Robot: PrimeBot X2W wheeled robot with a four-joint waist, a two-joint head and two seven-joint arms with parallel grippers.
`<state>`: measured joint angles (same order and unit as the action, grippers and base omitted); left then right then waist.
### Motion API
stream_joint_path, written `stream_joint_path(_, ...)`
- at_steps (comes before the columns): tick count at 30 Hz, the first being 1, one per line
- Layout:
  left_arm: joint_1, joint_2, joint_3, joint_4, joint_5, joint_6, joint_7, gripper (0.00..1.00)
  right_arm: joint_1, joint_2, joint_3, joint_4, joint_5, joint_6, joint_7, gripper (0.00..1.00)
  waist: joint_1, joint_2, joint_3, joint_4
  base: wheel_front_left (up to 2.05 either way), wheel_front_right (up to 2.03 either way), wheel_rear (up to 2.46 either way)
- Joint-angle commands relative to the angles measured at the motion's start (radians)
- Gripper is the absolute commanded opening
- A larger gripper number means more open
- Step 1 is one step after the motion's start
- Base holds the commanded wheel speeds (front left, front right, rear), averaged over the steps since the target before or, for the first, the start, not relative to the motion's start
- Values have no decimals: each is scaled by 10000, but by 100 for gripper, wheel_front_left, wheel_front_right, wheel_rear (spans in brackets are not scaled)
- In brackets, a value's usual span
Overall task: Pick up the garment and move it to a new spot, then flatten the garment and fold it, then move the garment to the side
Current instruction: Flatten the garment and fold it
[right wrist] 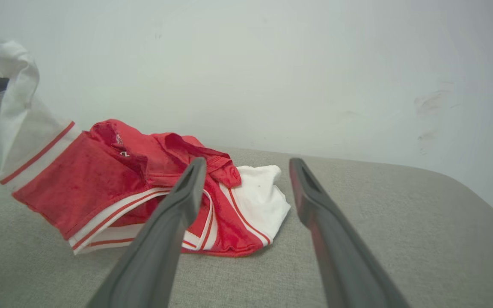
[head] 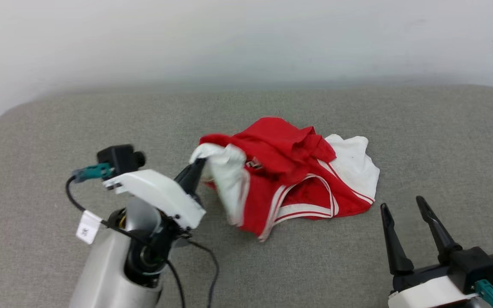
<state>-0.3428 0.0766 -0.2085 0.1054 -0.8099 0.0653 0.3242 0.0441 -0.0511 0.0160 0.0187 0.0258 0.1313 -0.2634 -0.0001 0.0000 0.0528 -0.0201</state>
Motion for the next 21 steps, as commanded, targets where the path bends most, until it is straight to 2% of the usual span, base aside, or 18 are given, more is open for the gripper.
stream_joint_path(1, 116, 119, 236, 196, -89, 107, 29, 0, -24, 17, 63, -7, 28, -10, -20, 100, 1, 0, 127, -2, 0, 0, 0)
stream_joint_path(8, -44, 1238, 1149, 2224, 79, 312, -315, 0, -346, 15, 169, -17, -20, -10, -20, 100, 1, 0, 706, -239, 0, 0, 0)
stream_joint_path(15, -372, 1814, 1190, 4121, 402, 99, -677, 0, -503, 17, 133, 38, -80, -10, -20, 100, 1, 0, 1060, -368, 0, 0, 0)
stream_joint_path(16, -426, 1890, 1108, 4339, 548, 77, -796, 21, -524, 17, 122, 42, -89, -10, -20, 100, 1, 0, 1076, -373, 0, 0, 0)
stream_joint_path(17, -490, 1951, 1040, 4521, 699, 80, -969, 100, -539, 15, 96, 44, -96, -10, -20, 100, 1, 0, 1077, -361, 0, 0, 0)
stream_joint_path(21, -691, 2048, 725, 5044, 1340, -58, -2038, 100, -526, 15, -13, 100, -141, -10, -20, 100, 1, 0, 913, -228, 0, 0, 0)
